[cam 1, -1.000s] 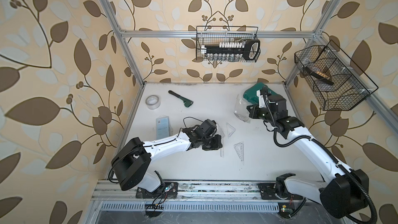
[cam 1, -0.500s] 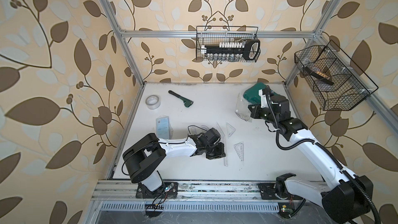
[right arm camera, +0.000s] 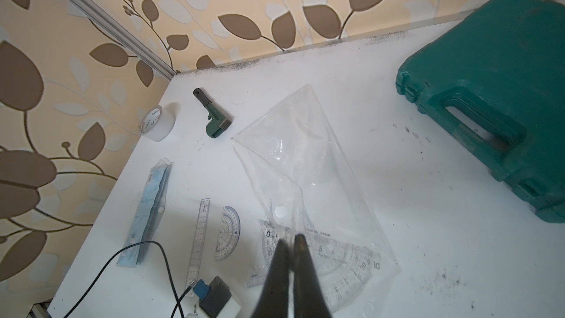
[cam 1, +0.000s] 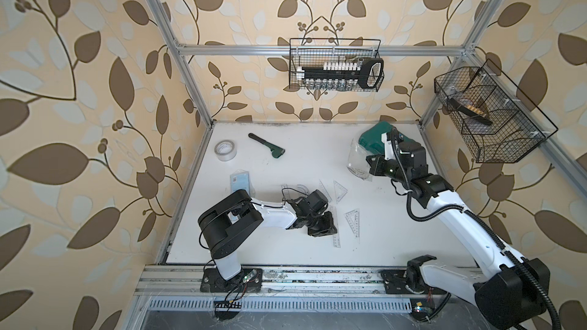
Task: Open the ruler set and take out the ruler
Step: Place the ruler at the center of the board.
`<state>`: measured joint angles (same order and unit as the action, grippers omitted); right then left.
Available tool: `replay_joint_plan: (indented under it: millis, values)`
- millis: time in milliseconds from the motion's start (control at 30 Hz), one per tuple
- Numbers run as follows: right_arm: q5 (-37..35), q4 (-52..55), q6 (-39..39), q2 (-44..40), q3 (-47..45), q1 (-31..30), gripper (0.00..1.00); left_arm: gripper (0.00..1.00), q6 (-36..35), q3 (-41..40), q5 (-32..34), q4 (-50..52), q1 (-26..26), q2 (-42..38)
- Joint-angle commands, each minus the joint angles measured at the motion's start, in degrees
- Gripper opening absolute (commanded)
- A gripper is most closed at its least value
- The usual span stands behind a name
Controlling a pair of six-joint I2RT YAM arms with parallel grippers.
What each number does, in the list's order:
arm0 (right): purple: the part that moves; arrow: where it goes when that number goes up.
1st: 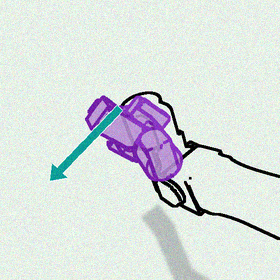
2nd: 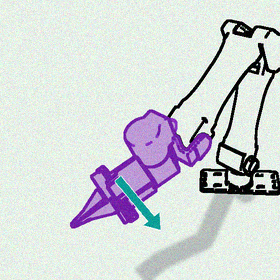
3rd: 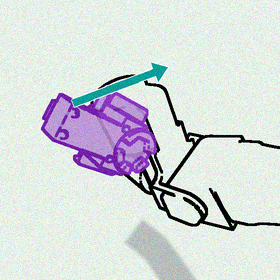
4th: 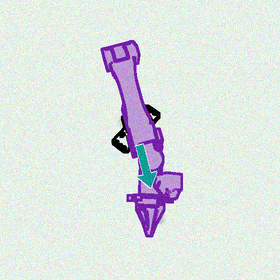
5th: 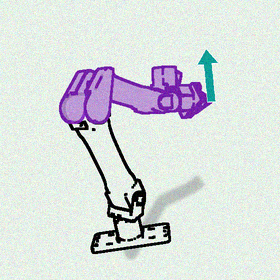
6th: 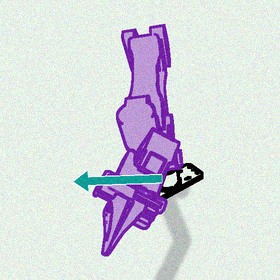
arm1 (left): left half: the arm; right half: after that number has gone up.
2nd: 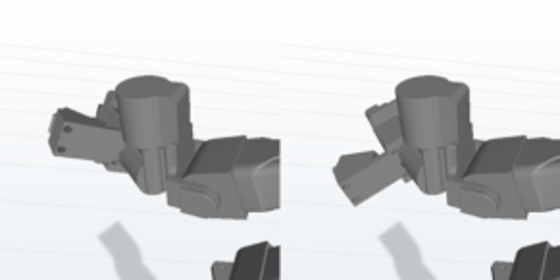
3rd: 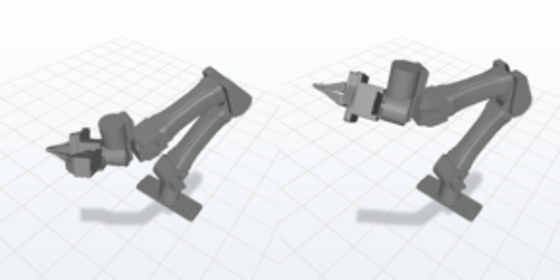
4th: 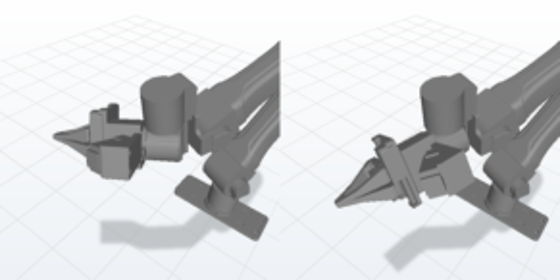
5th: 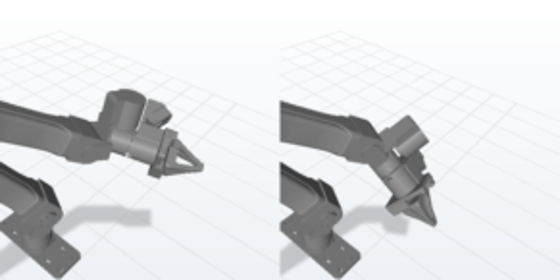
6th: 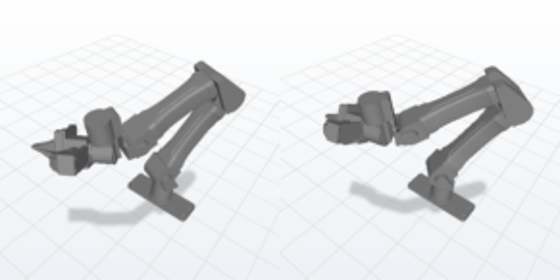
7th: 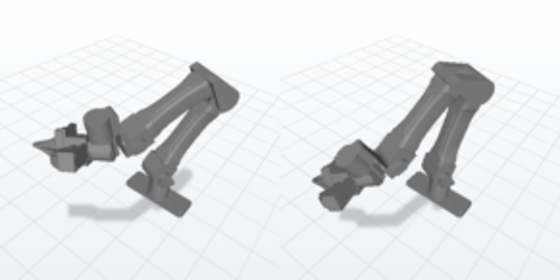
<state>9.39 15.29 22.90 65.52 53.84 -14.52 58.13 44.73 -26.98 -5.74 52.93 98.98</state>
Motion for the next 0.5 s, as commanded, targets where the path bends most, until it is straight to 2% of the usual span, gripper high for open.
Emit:
replay_joint_plan:
  millis: [0,167,300,467]
  values:
    - [-0.62,-0.16,-0.67,-0.88,-0.75,-0.25,0.00,0.34,-0.85,1.23,1.60,3.69,0.34,-1.69]
    - [-0.18,-0.43,-0.51,-0.74,-0.82,-0.31,0.00,0.51,-3.91,2.99,4.98,9.71,0.34,-4.48]
    - [0.35,-0.67,-0.33,-0.81,-1.17,-0.24,0.00,0.59,-10.03,8.99,11.57,19.40,0.18,-8.42]
    - [1.79,-2.09,0.45,-0.81,-2.15,-0.24,0.00,0.59,-17.93,19.79,19.99,24.91,-1.54,-12.45]
